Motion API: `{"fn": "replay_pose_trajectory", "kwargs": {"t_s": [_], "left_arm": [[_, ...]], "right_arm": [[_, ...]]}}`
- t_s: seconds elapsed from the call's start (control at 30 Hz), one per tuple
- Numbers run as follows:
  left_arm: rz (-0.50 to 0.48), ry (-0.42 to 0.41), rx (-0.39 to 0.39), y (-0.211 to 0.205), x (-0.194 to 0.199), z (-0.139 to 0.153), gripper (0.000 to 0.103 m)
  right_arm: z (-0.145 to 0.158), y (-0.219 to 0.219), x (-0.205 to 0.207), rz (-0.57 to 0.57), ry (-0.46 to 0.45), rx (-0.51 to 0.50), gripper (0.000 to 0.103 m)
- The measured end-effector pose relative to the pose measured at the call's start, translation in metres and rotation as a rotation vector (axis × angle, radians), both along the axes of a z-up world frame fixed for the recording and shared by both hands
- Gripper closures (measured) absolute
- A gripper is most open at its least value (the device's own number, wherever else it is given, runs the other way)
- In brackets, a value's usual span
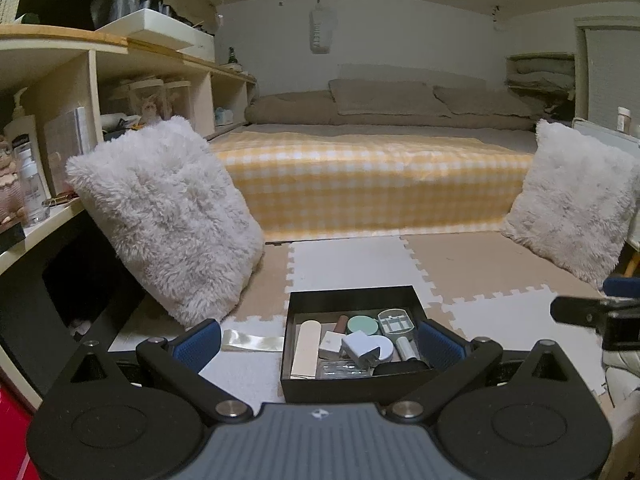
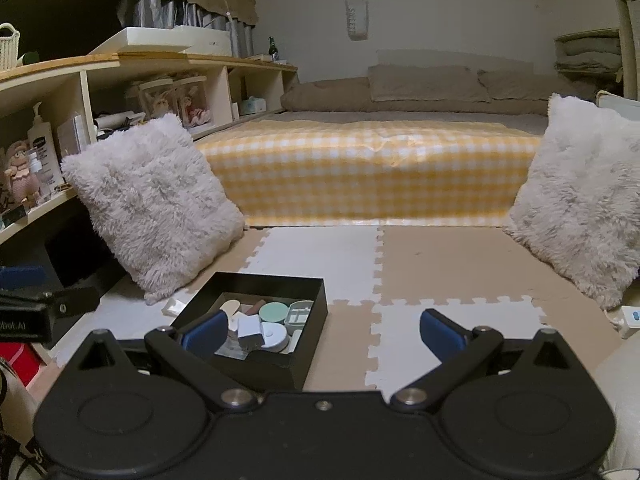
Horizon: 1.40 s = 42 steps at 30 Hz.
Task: Organize rigid objects
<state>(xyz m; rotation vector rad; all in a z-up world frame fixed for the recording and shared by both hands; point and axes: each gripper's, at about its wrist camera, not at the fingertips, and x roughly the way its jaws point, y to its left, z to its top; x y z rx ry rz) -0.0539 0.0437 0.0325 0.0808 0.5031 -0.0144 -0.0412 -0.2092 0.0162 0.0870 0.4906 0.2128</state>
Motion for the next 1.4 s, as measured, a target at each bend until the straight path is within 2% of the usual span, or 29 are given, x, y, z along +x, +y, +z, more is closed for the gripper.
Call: {"fn": "replay_pose_trajectory", "kwargs": {"t_s": [1.4], "left_arm": [[0.001, 0.017, -0.004, 0.0009, 0.0019, -0.0048, 0.0]], "right_arm": [[0.0034, -0.0019, -0.0037, 0.008, -0.015, -0.026, 0.0]]}}
